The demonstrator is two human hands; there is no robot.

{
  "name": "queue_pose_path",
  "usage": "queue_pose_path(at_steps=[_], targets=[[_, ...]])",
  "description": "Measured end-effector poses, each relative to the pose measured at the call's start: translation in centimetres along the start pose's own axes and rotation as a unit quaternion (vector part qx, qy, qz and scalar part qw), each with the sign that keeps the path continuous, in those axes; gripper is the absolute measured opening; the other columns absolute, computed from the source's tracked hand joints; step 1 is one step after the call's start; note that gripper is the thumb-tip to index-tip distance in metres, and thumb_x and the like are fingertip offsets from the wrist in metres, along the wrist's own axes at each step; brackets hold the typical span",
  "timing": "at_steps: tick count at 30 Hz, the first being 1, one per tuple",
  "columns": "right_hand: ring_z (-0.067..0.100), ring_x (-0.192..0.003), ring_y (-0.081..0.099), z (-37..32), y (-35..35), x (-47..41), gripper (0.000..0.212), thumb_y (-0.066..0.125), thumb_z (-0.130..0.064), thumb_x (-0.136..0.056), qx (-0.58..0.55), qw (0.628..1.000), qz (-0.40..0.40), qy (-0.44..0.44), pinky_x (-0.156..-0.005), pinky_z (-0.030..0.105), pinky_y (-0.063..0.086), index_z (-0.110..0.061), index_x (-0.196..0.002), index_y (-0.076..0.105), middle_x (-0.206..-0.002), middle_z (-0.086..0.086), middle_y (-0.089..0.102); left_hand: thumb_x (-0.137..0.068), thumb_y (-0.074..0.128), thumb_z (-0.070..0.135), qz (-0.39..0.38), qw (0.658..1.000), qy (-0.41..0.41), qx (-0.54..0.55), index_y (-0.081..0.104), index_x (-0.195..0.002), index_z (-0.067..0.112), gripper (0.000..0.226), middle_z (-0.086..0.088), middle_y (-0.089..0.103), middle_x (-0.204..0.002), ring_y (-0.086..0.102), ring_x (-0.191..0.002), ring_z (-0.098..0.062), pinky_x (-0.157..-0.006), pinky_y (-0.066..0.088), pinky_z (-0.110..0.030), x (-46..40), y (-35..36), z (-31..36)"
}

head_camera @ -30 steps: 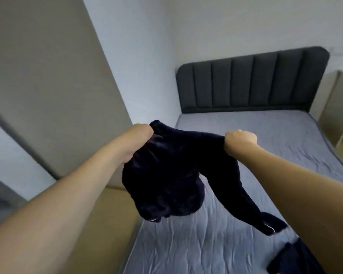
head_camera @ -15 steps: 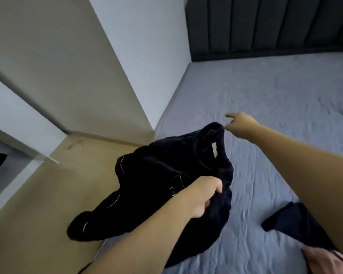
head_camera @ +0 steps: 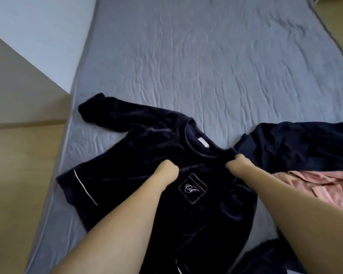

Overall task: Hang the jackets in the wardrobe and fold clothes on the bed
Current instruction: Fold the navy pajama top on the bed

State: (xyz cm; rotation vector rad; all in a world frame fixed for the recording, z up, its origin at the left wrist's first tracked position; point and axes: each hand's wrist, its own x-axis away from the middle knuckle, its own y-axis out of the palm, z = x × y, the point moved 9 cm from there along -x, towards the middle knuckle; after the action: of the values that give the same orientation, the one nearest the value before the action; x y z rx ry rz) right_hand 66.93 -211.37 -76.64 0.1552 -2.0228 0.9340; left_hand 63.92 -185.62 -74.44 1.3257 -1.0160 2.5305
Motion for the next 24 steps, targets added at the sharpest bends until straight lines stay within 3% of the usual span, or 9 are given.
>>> queue_pose_path(at_steps=[2, 3, 5, 6, 8, 11, 14, 18, 24], targets=[[0.037, -0.128, 0.042, 0.8, 4.1, -1.3, 0.068, 0.051, -0.018, -0.087, 0.006, 1.0, -0.018, -0.003, -0.108, 0.044, 0.036, -0.018, -0.15, 0.025, -0.15, 0.014, 0.03, -0.087, 0.038, 0.001, 0.059, 0.996, 0.012, -0.07, 0.053, -0.083, 0.009, 0.018, -0.007, 0.054, -0.079, 0.046, -0.066, -0.019, -0.054, 0.043, -0.028, -3.2, -2.5, -2.1], [0.037, -0.131, 0.038, 1.1, 4.9, -2.2, 0.071, 0.051, -0.021, -0.087, 0.004, 1.0, -0.003, 0.0, -0.11, 0.046, 0.033, -0.024, -0.151, 0.021, -0.153, 0.011, 0.025, -0.083, 0.037, 0.002, 0.067, 0.995, 0.007, -0.07, 0.048, -0.079, 0.012, 0.015, -0.003, 0.05, -0.075, 0.044, -0.061, -0.018, -0.051, 0.036, -0.025, -4.8, -2.9, -3.0], [0.037, -0.134, 0.032, 2.3, 4.7, -4.8, 0.075, 0.056, -0.031, -0.087, 0.003, 0.998, 0.053, 0.02, -0.112, 0.047, 0.028, -0.029, -0.151, 0.016, -0.154, 0.01, 0.022, -0.087, 0.039, 0.012, 0.058, 0.998, 0.008, -0.036, 0.053, -0.105, 0.016, 0.023, -0.002, 0.056, -0.097, 0.052, -0.075, -0.019, -0.064, 0.04, -0.026, -7.8, -1.7, -3.7], [0.037, -0.135, 0.031, 3.4, 4.6, -6.1, 0.079, 0.059, -0.038, -0.086, 0.002, 0.996, 0.088, 0.033, -0.112, 0.048, 0.027, -0.027, -0.151, 0.015, -0.153, 0.01, 0.023, -0.09, 0.042, 0.021, 0.052, 0.999, 0.009, 0.005, 0.046, -0.126, 0.021, 0.036, -0.003, 0.057, -0.114, 0.055, -0.085, -0.02, -0.073, 0.046, -0.03, -9.4, -0.7, -3.4], [0.036, -0.137, 0.028, 5.5, 4.9, -8.3, 0.088, 0.06, -0.052, -0.084, 0.017, 0.988, 0.152, 0.036, -0.111, 0.048, 0.025, -0.023, -0.151, 0.013, -0.153, 0.012, 0.023, -0.092, 0.045, 0.04, 0.062, 0.996, 0.037, 0.053, 0.025, -0.146, 0.029, 0.059, -0.007, 0.047, -0.138, 0.052, -0.111, -0.026, -0.094, 0.046, -0.041, -13.3, 1.8, -2.0], [0.031, -0.144, 0.015, 7.1, 6.4, -11.2, 0.092, 0.048, -0.064, -0.087, 0.058, 0.975, 0.213, -0.036, -0.115, 0.047, 0.015, -0.018, -0.153, 0.004, -0.159, 0.011, 0.013, -0.086, 0.034, 0.067, 0.091, 0.992, 0.08, -0.04, 0.003, -0.151, 0.04, 0.077, -0.006, 0.008, -0.16, 0.009, -0.145, -0.03, -0.113, 0.015, -0.058, -18.2, 5.7, 1.3], [0.026, -0.147, 0.003, 8.1, 8.9, -13.1, 0.088, 0.029, -0.069, -0.09, 0.123, 0.95, 0.269, -0.105, -0.118, 0.045, 0.006, -0.013, -0.153, 0.005, -0.16, 0.009, 0.007, -0.08, 0.014, 0.08, 0.133, 0.971, 0.094, -0.173, -0.018, -0.148, 0.041, 0.085, -0.003, -0.023, -0.159, -0.028, -0.143, -0.027, -0.103, -0.016, -0.072, -22.5, 9.6, 0.8], [0.026, -0.145, 0.012, 8.3, 9.5, -14.2, 0.08, 0.024, -0.063, -0.091, 0.145, 0.892, 0.402, -0.146, -0.116, 0.046, 0.007, -0.01, -0.15, 0.018, -0.157, 0.009, 0.021, -0.085, 0.013, 0.071, 0.361, 0.884, 0.161, -0.248, 0.002, -0.154, 0.032, 0.08, -0.013, 0.004, -0.162, -0.008, -0.148, -0.033, -0.099, -0.012, -0.078, -22.9, 10.0, 1.3], [0.025, -0.146, 0.012, 8.6, 9.7, -14.0, 0.079, 0.022, -0.061, -0.091, 0.165, 0.881, 0.418, -0.147, -0.116, 0.046, 0.007, -0.01, -0.151, 0.021, -0.158, 0.008, 0.02, -0.087, 0.015, 0.065, 0.398, 0.865, 0.184, -0.244, 0.008, -0.154, 0.028, 0.077, -0.015, 0.009, -0.161, -0.003, -0.148, -0.033, -0.103, -0.009, -0.077, -22.9, 10.2, 1.5]])
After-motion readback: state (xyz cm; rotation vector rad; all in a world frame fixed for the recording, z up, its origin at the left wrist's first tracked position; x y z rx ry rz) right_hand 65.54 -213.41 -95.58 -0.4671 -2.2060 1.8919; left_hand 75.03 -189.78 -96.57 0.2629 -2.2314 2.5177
